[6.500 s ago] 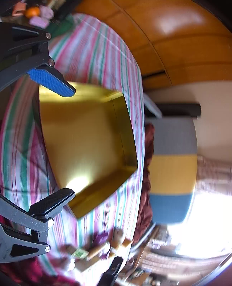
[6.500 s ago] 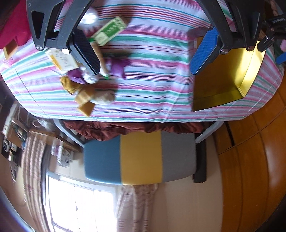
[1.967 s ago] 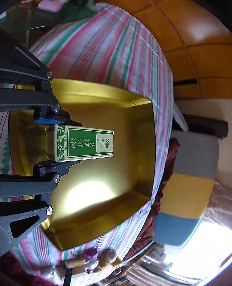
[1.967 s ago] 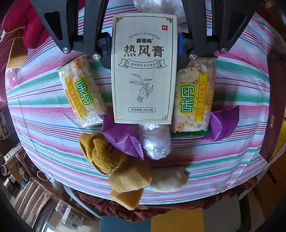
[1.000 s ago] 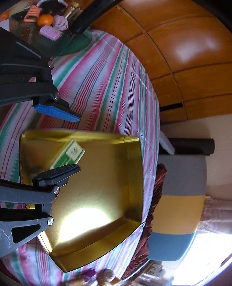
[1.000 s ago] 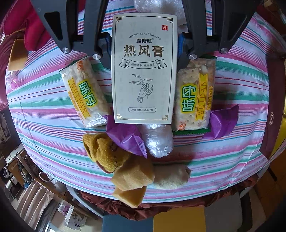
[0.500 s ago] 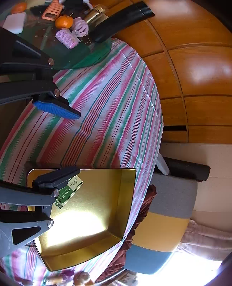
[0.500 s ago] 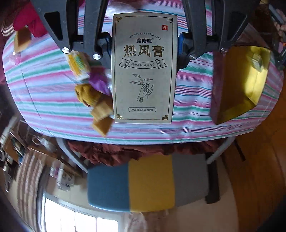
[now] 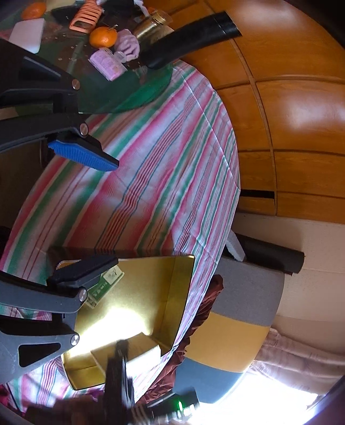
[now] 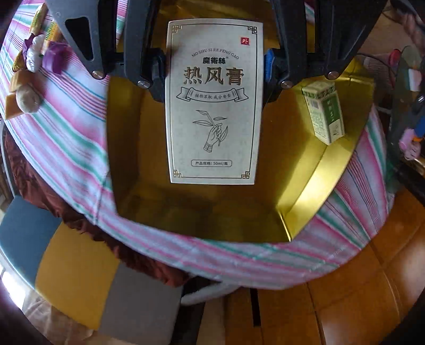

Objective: Organize objects
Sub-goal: 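Carry the white box into the gold tray and open the right tool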

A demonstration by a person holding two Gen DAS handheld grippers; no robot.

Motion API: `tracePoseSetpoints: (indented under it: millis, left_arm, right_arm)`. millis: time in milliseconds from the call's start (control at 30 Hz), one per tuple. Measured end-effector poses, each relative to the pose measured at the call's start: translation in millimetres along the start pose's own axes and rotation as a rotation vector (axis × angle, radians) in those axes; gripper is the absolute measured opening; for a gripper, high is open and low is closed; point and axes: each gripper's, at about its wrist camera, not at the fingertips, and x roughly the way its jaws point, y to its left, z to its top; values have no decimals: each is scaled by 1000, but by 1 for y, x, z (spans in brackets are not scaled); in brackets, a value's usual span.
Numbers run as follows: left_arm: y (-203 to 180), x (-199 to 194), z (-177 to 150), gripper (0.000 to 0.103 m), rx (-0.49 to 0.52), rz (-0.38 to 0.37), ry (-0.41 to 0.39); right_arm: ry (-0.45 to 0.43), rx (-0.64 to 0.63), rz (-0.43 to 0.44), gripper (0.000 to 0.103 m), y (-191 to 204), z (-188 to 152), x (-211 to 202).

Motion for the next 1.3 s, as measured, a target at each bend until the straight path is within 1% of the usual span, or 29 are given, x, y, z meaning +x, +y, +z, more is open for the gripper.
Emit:
tracePoseSetpoints:
  millis: [67,133,233,267,333,367,433,467,500,533,633,700,833,933,1100,1200,1300]
  left_arm:
    - [4,2,0,67,-16,10,-1]
    - [7,4,0,67,-29,7,3]
    - [10,8,-1,67,-40,9,12]
    - [12,9,-1,68,-43,7,14]
    - [13,10,-1,68,-42,8,16]
    - [13,10,-1,68,-42,8,16]
    - [13,10,-1,68,-41,6,16]
    - [12,10,-2,68,-39,7,16]
    - [11,9,-2,68,-37,8,14]
    - [10,9,-3,69,-35,7,13]
    - [6,8,-4,69,-20,9,9]
    - [2,8,-6,69,-9,6,9]
    - [-4,7,-7,69,14,1,-1]
    - [-9,4,-8,70,30,-4,-9]
    - [-23,-3,-9,71,68,-25,-23]
    - [-32,-10,-9,75,98,-48,-39]
    - [-43,-16,-9,77,127,-69,-50]
  right_arm:
    - [47,-5,-3,52,14,2,18]
    - [68,-18,2,52,28,1,27]
    - [100,-17,33,52,43,-4,35]
    - [109,-3,59,52,46,-4,37]
    - [119,41,161,53,50,-6,39]
    - [125,69,219,55,51,-7,40]
    - [141,126,342,65,50,-10,41]
    - [146,149,393,71,50,-12,41]
    - [143,170,425,74,48,-14,40]
    - [130,181,427,74,46,-16,38]
    - [75,211,407,74,33,-23,24]
    - [30,218,378,74,24,-28,12]
    - [-48,209,272,74,7,-36,-19]
    - [-73,204,209,74,-8,-49,-33]
    - [-118,183,132,75,-26,-72,-56]
    - [-143,179,102,77,-38,-84,-67]
    - [-155,190,71,79,-55,-99,-78]
